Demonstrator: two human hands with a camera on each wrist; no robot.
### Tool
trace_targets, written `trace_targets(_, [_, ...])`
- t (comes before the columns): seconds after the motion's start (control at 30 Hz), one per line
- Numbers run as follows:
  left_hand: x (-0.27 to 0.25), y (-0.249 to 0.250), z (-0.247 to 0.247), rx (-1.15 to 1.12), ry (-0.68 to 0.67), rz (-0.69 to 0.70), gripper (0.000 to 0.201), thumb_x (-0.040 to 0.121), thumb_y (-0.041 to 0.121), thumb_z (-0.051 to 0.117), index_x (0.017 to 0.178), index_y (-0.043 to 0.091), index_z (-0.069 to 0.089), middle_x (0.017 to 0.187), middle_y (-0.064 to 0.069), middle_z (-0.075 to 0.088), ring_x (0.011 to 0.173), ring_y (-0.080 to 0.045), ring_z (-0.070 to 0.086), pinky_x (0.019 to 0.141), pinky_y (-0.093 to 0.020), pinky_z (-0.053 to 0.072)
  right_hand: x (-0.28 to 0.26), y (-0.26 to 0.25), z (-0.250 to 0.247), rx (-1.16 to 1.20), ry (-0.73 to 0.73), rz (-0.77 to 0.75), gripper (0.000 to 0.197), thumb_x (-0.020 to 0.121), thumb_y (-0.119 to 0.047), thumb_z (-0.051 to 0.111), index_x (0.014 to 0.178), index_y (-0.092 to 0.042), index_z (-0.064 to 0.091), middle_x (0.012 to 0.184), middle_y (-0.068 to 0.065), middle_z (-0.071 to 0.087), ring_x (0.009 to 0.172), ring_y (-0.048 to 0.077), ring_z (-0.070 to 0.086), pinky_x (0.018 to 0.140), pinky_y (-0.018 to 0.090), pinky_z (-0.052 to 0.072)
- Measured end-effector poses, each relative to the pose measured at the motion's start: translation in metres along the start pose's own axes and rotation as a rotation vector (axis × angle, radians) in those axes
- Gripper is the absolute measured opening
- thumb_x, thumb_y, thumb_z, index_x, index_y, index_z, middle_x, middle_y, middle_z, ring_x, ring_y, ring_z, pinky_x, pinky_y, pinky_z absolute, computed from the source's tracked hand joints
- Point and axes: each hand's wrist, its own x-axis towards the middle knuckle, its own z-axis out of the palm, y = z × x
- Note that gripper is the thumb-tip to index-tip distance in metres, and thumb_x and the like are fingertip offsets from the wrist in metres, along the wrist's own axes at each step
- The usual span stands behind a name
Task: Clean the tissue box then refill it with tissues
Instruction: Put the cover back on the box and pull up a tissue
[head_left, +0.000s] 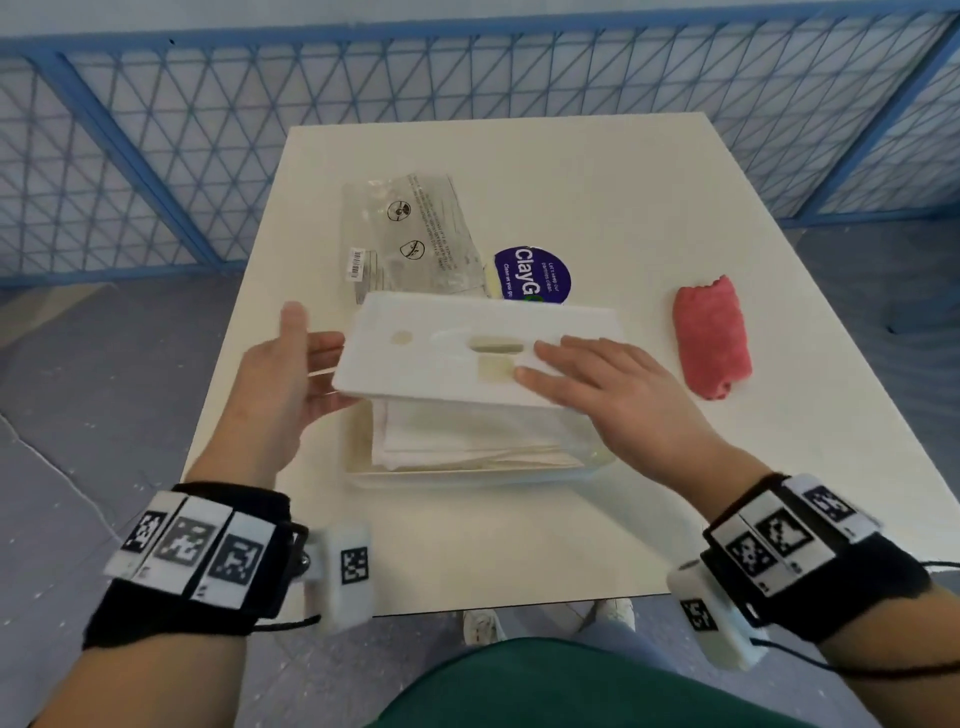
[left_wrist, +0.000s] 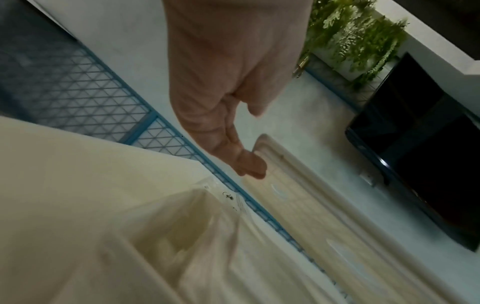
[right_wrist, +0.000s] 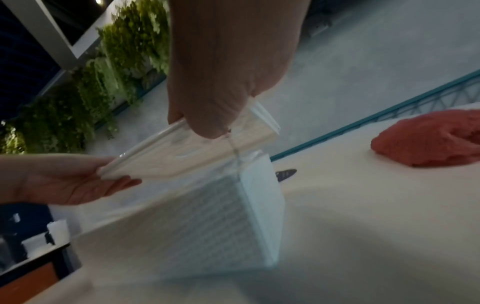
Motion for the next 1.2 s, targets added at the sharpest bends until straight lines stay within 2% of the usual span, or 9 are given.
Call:
trace_targets(0.2, [0.002,-0.02,-0.003,0.489,-0.086,0.024,0.022,0.092,0.003,0.056,0.114,0.006,0.06,0.103,-0.012,0.062,0.088,-0.025,0.06,0.067,-0.033,0.051,-0.004,-0.003,0.018,0.125,-0.055,-0.068,0.058,0.091,-0.061,0.033,0.136,-0.028,0.049,0.147,-0.002,0.045,0.134,0.021,0.043,0.113,0.043,0.029])
trace_targets(0.3, [0.004,-0.02,0.001,0.543,-0.071,-0.014,0.018,0.092,-0.001,0.049,0.105,0.01,0.056,0.1,-0.012,0.059,0.09,-0.028,0.058,0.068,-0.037,0.051,0.001,0.0,0.023,0.421,0.222,0.39,0.051,0.096,-0.042,0.04,0.142,-0.019,0.041,0.153,0.003,0.033,0.14,0.021,0.032,0.116,0.034,0.022])
trace_targets(0.4, [0.008,-0.024,0.001,0.611,-0.038,-0.03,0.016,0.09,0.0,0.047,0.096,0.011,0.058,0.094,-0.012,0.062,0.084,-0.028,0.062,0.075,-0.041,0.056,0.009,0.002,0.029,0.804,0.198,0.784,0.049,0.101,-0.024,0.038,0.148,-0.013,0.028,0.157,0.003,0.022,0.145,0.012,0.019,0.108,0.012,0.008])
trace_targets(0.5, [0.011,-0.031,0.001,0.751,0.021,0.044,0.016,0.092,0.008,0.042,0.099,0.013,0.055,0.103,-0.01,0.061,0.093,-0.033,0.061,0.085,-0.045,0.054,0.012,-0.003,0.035,0.903,0.239,0.82,0.046,0.101,-0.016,0.037,0.147,-0.013,0.032,0.157,-0.001,0.024,0.144,0.007,0.02,0.103,0.007,0.007])
trace_targets(0.77, [0.012,-0.05,-0.003,0.958,0.125,0.185,0.012,0.098,0.018,0.035,0.097,0.011,0.045,0.098,-0.012,0.056,0.078,-0.03,0.053,0.065,-0.037,0.038,0.017,-0.011,0.048,0.805,0.252,0.746,0.045,0.1,-0.006,0.035,0.145,-0.009,0.034,0.154,0.004,0.024,0.142,0.013,0.024,0.09,-0.013,0.005])
trace_targets(0.93, [0.011,-0.058,-0.002,1.083,0.116,0.237,0.01,0.099,0.018,0.029,0.097,0.012,0.036,0.096,-0.014,0.053,0.076,-0.031,0.053,0.061,-0.038,0.038,0.015,-0.011,0.05,0.711,0.271,0.734,0.043,0.101,-0.008,0.033,0.143,-0.009,0.038,0.15,0.006,0.029,0.138,0.015,0.032,0.101,0.004,0.012])
trace_targets(1.07, [0.01,-0.074,0.008,1.159,0.145,0.542,0.037,0.097,0.01,0.031,0.128,-0.005,0.043,0.129,-0.025,0.047,0.114,-0.043,0.049,0.084,-0.051,0.046,0.016,-0.015,0.049,0.386,0.187,0.676,0.047,0.096,0.0,0.036,0.142,-0.007,0.038,0.154,0.005,0.026,0.137,0.023,0.036,0.112,0.029,0.029])
trace_targets(1.13, [0.014,-0.078,0.014,1.216,0.05,0.617,0.053,0.099,0.024,0.026,0.146,0.001,0.03,0.155,-0.017,0.027,0.143,-0.035,0.024,0.114,-0.048,0.024,0.016,-0.016,0.047,0.228,0.125,0.609,0.048,0.096,-0.002,0.037,0.143,-0.01,0.037,0.157,0.002,0.023,0.145,0.024,0.023,0.118,0.042,0.021])
trace_targets(1.2, [0.018,-0.08,0.016,1.278,-0.034,0.619,0.063,0.096,0.035,0.014,0.153,0.008,0.016,0.162,-0.007,0.009,0.149,-0.022,0.003,0.12,-0.041,0.002,0.016,-0.016,0.044,0.195,0.064,0.584,0.046,0.1,-0.013,0.033,0.147,-0.016,0.032,0.158,-0.002,0.022,0.148,0.019,0.013,0.12,0.041,0.011])
